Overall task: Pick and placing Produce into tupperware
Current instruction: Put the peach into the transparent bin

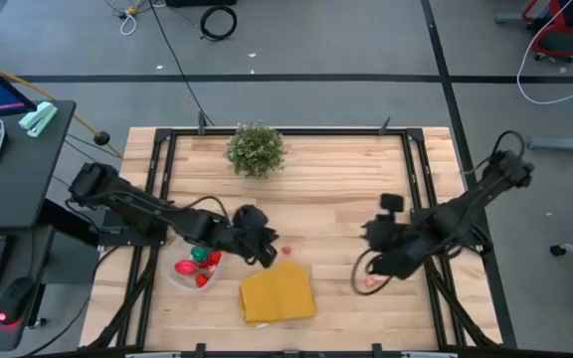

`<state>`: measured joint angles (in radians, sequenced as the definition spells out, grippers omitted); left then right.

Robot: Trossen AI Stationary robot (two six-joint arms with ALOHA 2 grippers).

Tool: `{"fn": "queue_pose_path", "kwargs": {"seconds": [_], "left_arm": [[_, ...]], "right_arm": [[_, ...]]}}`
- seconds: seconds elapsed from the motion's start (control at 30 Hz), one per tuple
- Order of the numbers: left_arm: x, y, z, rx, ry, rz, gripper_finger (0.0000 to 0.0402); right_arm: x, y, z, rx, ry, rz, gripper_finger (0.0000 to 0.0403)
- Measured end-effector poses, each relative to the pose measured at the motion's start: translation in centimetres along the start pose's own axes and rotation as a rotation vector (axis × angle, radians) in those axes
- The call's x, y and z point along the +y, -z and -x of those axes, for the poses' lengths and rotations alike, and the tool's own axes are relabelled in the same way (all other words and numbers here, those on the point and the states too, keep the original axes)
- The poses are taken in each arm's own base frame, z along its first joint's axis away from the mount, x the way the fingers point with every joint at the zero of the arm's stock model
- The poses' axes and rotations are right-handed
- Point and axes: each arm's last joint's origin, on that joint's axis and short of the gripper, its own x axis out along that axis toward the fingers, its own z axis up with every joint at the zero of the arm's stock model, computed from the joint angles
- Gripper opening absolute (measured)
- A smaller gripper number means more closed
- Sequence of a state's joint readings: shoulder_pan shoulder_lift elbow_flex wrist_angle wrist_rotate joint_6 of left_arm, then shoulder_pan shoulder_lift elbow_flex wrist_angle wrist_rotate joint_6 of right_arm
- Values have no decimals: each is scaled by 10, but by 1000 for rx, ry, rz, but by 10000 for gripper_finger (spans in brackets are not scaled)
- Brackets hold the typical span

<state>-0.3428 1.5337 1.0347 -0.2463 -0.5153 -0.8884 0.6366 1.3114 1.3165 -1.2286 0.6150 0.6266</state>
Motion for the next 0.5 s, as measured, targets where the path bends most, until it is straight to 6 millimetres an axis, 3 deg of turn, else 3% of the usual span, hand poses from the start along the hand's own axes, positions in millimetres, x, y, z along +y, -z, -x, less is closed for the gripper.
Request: {"fn": "queue_pose_path", "kwargs": {"seconds": [0.1,0.23,0.5], "left_arm": [[1,8,-24,24,44,29,96],[5,23,-54,74,-23,19,98],[2,49,-87,171,-54,6,81]], "right_arm": [[-11,27,-1,-51,-1,-79,105],[-20,58,-13,-65,-14,-123,105],[-25,99,-43,-36,13,-130,105]]}}
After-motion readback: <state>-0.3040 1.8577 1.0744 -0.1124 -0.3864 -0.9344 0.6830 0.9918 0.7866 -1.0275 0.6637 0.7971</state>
